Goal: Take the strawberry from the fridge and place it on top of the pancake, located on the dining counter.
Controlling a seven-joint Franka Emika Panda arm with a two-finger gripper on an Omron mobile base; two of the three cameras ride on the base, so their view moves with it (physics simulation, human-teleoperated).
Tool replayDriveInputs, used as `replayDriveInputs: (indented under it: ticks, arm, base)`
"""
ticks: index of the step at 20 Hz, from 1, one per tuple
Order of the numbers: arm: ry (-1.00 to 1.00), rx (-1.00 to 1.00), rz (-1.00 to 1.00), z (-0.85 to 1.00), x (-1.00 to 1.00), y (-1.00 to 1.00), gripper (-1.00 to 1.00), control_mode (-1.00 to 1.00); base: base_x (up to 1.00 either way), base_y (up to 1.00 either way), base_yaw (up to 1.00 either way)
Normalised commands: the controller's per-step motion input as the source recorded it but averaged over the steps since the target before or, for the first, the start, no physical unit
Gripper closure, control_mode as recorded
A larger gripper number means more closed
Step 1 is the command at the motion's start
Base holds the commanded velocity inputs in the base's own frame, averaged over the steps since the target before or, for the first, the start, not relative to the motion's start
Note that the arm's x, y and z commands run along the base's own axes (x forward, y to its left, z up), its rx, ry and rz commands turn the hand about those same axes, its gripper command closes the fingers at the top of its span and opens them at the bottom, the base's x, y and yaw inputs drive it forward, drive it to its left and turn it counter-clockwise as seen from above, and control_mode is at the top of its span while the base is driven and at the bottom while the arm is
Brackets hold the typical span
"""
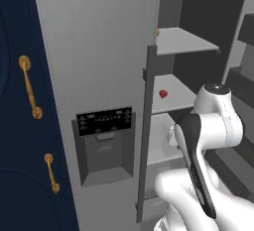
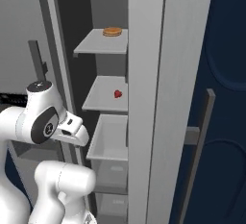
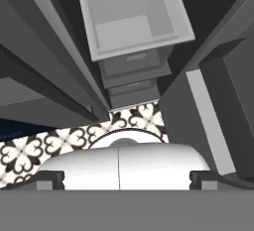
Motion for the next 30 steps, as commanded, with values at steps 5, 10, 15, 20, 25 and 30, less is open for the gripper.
replayDriveInputs:
  ticks: [5,10,15,20,25,30]
  arm:
    - [0.0,0.0,0.0,0.0,0.0,0.0,-1.0,1.0]
    - [0.0,0.0,0.0,0.0,0.0,0.0,-1.0,1.0]
    - [0.0,0.0,0.0,0.0,0.0,0.0,-1.0,1.0]
    - [0.0,0.0,0.0,0.0,0.0,0.0,-1.0,1.0]
    - [0.0,0.0,0.0,0.0,0.0,0.0,-1.0,1.0]
    - [-0.11,0.0,0.0,0.0,0.15,0.0,-1.0,-1.0]
  base:
    - [0.17,-0.32,0.01]
    - [0.07,-0.4,0.0]
    - [0.14,-0.21,0.0]
    - [0.13,0.0,0.0]
    - [0.03,0.0,0.01]
    - [0.0,0.0,0.0]
